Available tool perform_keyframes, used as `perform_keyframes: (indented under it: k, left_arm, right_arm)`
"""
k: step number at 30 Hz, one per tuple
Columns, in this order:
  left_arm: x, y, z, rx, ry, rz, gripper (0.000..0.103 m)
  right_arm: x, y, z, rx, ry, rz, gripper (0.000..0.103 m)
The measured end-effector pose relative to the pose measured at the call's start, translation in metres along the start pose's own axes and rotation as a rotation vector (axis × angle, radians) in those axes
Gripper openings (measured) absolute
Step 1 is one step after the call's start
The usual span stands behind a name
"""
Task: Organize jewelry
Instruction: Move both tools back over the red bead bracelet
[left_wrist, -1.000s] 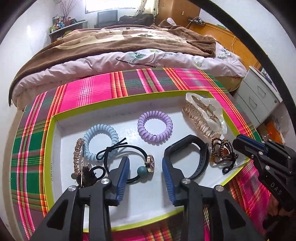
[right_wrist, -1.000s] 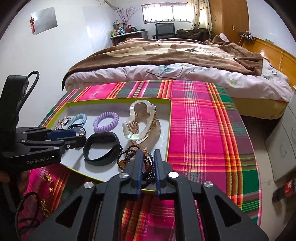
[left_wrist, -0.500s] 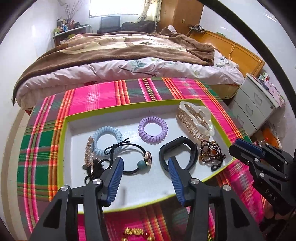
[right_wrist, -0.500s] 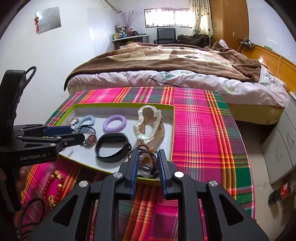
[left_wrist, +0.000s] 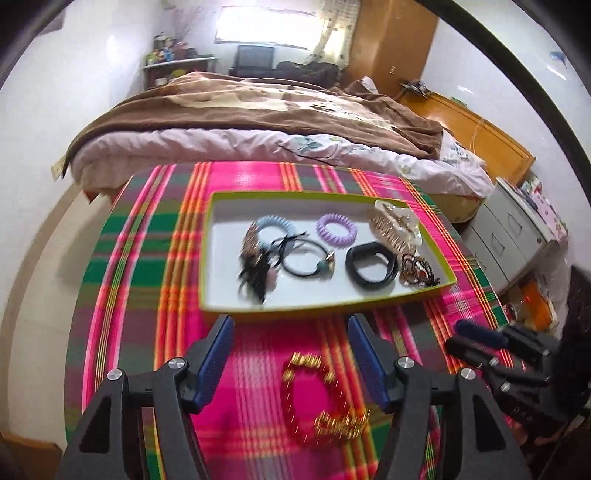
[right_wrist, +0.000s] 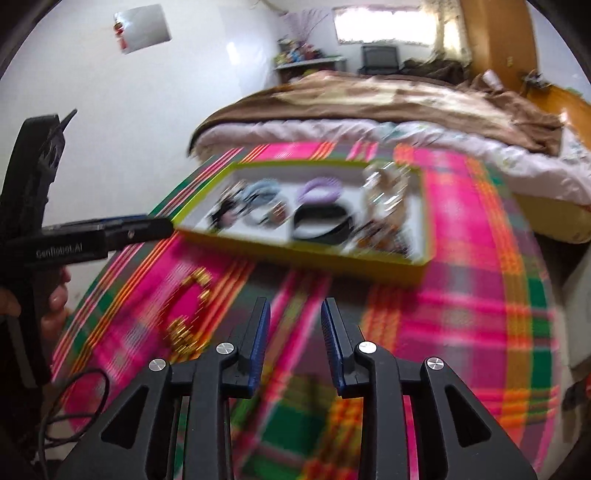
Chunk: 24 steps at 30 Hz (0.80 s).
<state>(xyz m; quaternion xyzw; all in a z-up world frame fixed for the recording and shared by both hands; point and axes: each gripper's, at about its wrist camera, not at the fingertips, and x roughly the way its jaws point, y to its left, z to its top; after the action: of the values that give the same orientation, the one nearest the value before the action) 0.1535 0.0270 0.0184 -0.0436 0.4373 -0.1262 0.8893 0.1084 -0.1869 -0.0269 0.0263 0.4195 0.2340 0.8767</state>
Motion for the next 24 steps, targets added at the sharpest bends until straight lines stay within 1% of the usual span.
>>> perform_keyframes:
  k: [6, 7, 8, 9, 15, 17, 18, 24]
  left_arm:
    - [-0.013, 0.018, -0.026, -0.052, 0.006, 0.013, 0.064]
    - [-0.015, 0.021, -0.029, -0.060, 0.007, 0.018, 0.064]
    - [-0.016, 0.023, -0.031, -0.065, 0.007, 0.019, 0.064]
    - [-0.017, 0.025, -0.033, -0.072, 0.005, 0.020, 0.064]
    - [-0.021, 0.037, -0.042, -0.101, 0.006, 0.017, 0.064]
    - [-0.021, 0.040, -0.045, -0.109, 0.010, 0.015, 0.064]
    - [-0.021, 0.042, -0.046, -0.113, 0.012, 0.016, 0.064]
    - [-0.018, 0.048, -0.050, -0.137, 0.025, 0.018, 0.064]
  right_arm:
    - [0.018, 0.031, -0.012, -0.066, 0.045, 0.118, 0.031]
    - [0.021, 0.035, -0.013, -0.077, 0.053, 0.139, 0.032]
    - [0.023, 0.038, -0.014, -0.083, 0.061, 0.152, 0.035]
    - [0.028, 0.043, -0.014, -0.096, 0.074, 0.156, 0.038]
    - [0.039, 0.060, -0.015, -0.172, 0.100, 0.156, 0.038]
    - [0.044, 0.063, -0.016, -0.192, 0.120, 0.155, 0.038]
    - [0.044, 0.065, -0.017, -0.211, 0.109, 0.150, 0.039]
    - [0.044, 0.072, -0.020, -0.290, 0.110, 0.125, 0.039]
